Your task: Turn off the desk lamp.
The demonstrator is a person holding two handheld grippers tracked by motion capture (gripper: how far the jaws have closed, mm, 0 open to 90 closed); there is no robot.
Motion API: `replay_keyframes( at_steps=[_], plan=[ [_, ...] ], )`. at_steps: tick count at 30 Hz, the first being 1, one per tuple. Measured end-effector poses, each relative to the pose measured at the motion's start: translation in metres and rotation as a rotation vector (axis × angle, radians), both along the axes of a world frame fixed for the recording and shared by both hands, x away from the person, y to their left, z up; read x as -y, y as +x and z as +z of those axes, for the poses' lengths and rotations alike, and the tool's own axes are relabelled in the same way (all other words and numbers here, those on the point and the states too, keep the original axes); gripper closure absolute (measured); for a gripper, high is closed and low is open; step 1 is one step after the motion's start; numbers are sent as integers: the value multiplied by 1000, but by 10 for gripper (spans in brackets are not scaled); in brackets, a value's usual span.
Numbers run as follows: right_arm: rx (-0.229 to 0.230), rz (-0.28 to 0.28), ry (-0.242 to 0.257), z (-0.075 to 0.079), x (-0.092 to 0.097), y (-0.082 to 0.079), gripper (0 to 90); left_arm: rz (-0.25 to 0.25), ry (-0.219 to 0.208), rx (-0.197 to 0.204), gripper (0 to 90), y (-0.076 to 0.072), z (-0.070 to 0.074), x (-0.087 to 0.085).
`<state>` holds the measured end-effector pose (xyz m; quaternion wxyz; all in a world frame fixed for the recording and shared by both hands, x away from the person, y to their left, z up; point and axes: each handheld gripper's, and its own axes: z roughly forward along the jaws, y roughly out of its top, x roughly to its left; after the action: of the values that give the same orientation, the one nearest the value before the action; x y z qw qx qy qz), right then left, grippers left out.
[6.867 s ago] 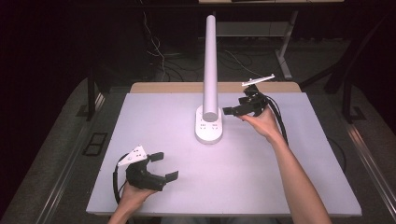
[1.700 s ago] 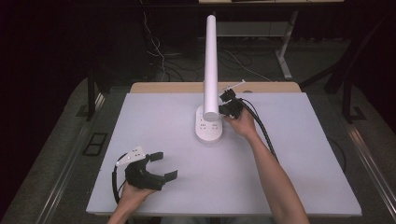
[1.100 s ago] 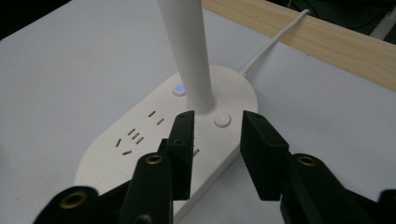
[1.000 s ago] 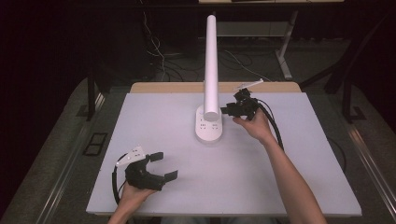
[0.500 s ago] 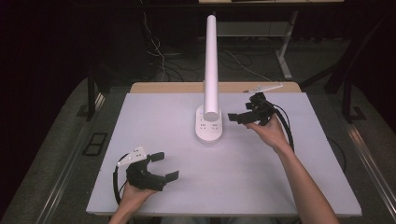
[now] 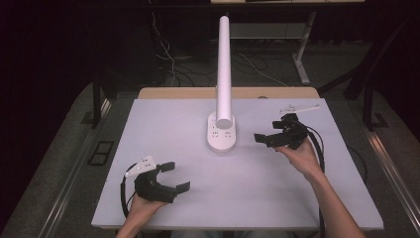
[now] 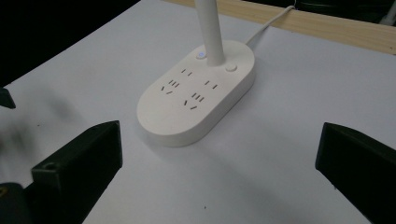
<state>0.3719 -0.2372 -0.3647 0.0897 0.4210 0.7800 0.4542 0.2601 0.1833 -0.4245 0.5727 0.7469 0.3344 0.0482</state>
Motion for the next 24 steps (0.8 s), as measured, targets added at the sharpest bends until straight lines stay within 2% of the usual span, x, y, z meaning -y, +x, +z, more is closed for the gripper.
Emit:
replay_keyframes(
  at_steps=[7, 12, 24],
  plan=[
    [9, -2, -5, 0, 11, -21, 6, -2, -1, -2, 0, 0, 0, 1],
    [17, -6, 11, -2, 19, -36, 7, -2, -1, -1, 0, 0, 0, 1],
    [28, -21, 47, -17, 37, -79, 6, -7, 3, 3, 0, 0, 1, 1]
  ],
)
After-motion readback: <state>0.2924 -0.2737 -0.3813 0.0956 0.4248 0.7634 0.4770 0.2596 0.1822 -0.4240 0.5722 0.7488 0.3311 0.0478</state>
